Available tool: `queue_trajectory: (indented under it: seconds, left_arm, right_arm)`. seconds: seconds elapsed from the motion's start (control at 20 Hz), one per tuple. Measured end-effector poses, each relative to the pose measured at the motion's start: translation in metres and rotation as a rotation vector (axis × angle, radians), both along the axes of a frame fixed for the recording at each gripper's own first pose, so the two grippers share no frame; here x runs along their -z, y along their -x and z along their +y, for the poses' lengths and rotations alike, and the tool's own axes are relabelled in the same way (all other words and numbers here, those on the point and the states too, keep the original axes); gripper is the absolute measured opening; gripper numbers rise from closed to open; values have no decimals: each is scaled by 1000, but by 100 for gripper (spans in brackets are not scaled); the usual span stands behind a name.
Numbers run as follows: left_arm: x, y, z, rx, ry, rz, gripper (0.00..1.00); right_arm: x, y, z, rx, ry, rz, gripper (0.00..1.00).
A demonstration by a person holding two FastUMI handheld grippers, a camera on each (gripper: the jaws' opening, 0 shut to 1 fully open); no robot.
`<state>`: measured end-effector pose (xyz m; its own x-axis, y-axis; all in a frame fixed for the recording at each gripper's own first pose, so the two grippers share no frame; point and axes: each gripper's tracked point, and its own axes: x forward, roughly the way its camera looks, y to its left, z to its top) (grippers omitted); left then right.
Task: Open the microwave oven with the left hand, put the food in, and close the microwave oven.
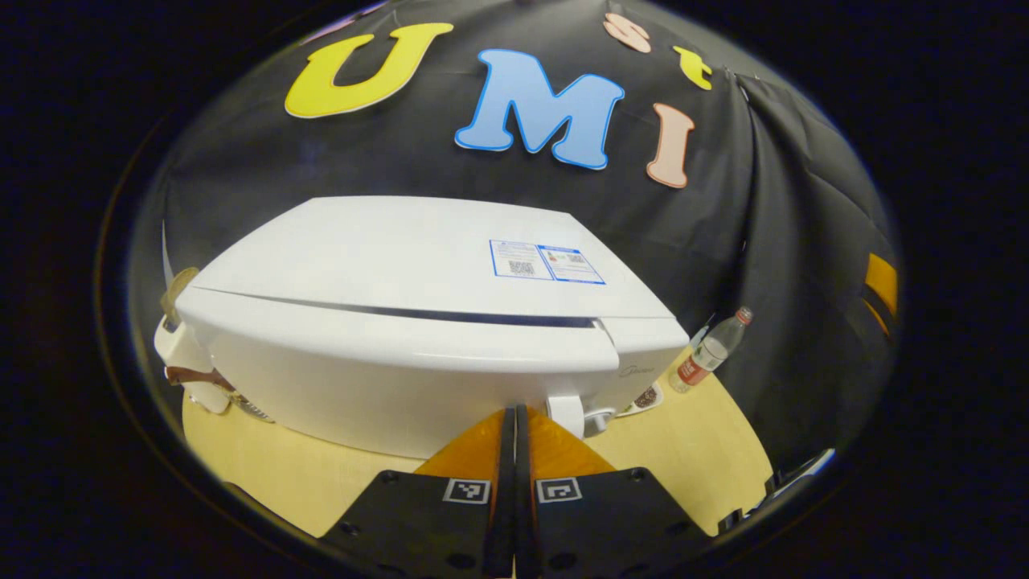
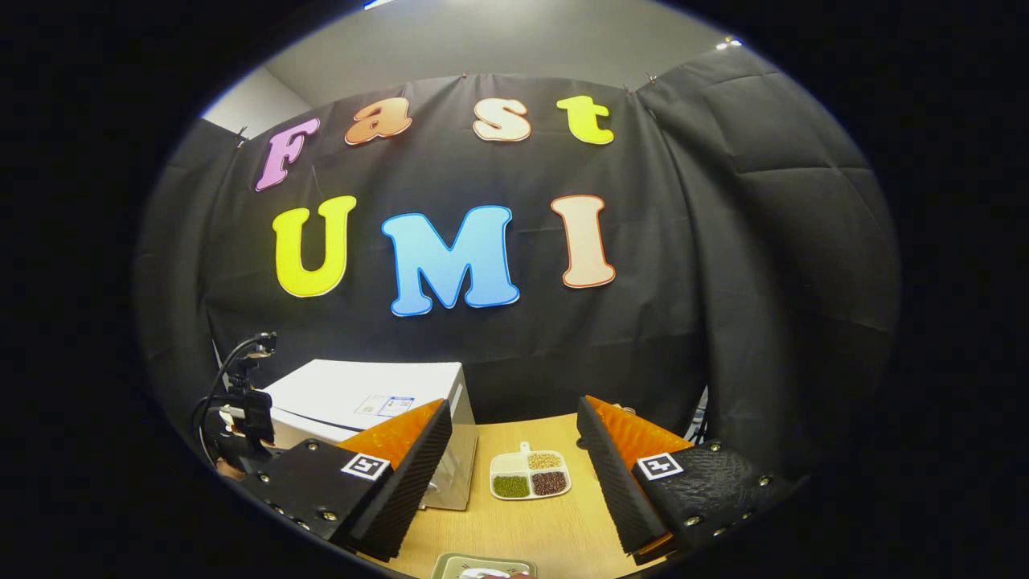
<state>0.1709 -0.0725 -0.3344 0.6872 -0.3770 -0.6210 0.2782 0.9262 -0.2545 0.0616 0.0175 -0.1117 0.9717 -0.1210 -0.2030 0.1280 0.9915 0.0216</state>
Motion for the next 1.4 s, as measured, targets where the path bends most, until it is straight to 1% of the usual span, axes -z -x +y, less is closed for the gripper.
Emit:
queue_trajectory:
  seconds: [0.15,0.2,0.35,0.5,0.6,0.65,0.75,0.95,1.0,1.05,1.1,1.15,1.2,1.25,1.3,1.4]
  left_arm:
    - [-2,-11,-4,-16,27,-16,7]
    - [4,-4,-5,-19,32,29,7]
    - [-2,-6,-4,-18,30,5,7]
    - [-20,-6,-6,-8,42,-53,7]
    - [-45,-2,2,-23,49,-115,5]
    - [-66,1,5,-31,69,-165,7]
    - [-108,14,17,-50,92,-264,7]
    - [-174,39,50,-102,67,-398,7]
    - [-191,46,56,-106,80,-426,16]
    - [-211,51,65,-118,86,-465,22]
    - [-229,57,70,-126,88,-511,51]
    - [-247,63,73,-128,89,-554,53]
    - [-254,68,80,-140,80,-592,76]
    - [-276,85,89,-149,72,-609,99]
    - [-282,87,89,-150,69,-620,96]
    - [-292,98,96,-152,66,-632,96]
  right_arm:
    - [2,5,-1,-3,-5,10,96]
    - [2,7,-1,0,-9,16,96]
    - [-1,19,-6,17,-16,14,96]
    - [-1,26,-6,21,-14,17,96]
    - [-3,30,-3,18,-11,13,96]
    - [-6,30,-1,16,-11,7,96]
    - [-10,33,5,9,-11,-7,96]
    - [-20,38,19,-11,-9,-32,96]
    - [-23,38,23,-18,-7,-37,96]
    - [-26,40,26,-25,-2,-46,96]
    - [-30,41,30,-32,6,-58,96]
    - [-33,40,33,-39,14,-64,96]
    - [-33,40,36,-42,19,-64,96]
    - [-35,40,39,-43,17,-68,96]
    - [-39,41,42,-43,13,-73,96]
    - [-47,44,49,-41,7,-90,96]
